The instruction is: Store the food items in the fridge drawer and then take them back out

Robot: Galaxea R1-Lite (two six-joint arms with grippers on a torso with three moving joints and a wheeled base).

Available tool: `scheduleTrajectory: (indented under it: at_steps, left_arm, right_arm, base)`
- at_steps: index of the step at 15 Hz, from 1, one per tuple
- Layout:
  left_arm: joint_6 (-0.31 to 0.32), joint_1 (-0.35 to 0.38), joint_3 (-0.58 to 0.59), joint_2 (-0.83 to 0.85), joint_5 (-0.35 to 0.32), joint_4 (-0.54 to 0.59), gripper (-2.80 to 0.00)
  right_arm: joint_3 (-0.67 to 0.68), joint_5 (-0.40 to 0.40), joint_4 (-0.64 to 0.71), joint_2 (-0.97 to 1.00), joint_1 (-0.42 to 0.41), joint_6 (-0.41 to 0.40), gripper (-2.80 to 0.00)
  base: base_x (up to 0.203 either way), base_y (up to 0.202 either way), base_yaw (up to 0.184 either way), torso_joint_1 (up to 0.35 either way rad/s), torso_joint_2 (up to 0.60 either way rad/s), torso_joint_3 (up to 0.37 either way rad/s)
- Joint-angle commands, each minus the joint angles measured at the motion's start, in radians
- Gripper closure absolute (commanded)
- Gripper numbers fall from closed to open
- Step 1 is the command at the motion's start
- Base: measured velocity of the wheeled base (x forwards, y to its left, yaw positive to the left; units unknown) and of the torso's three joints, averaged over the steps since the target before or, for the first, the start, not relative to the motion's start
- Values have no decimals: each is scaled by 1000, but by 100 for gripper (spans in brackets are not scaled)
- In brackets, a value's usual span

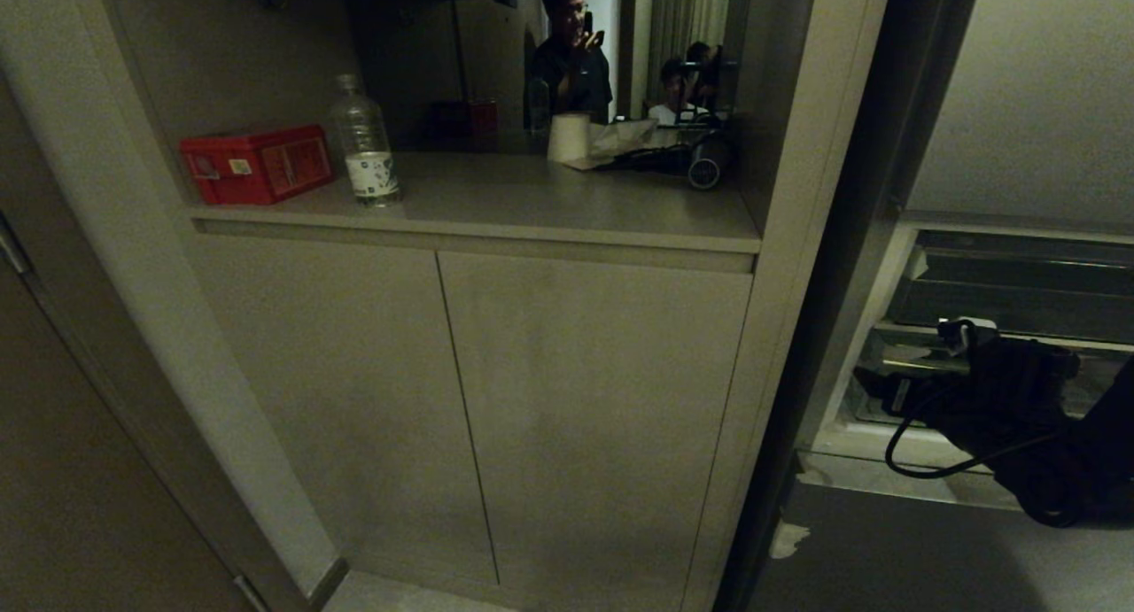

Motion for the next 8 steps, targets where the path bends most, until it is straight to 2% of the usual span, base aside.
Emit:
scheduleTrajectory:
  at_steps: [1, 8]
  left_arm:
    - [0, 0, 0, 1, 0, 0, 0]
    - [0, 0, 0, 1, 0, 0, 0]
  right_arm:
    - [-25, 2, -7, 17, 0, 17, -280]
    - [-39, 2, -7, 27, 0, 24, -280]
  base:
    - [0, 0, 0, 0, 0, 0]
    - [0, 0, 0, 0, 0, 0]
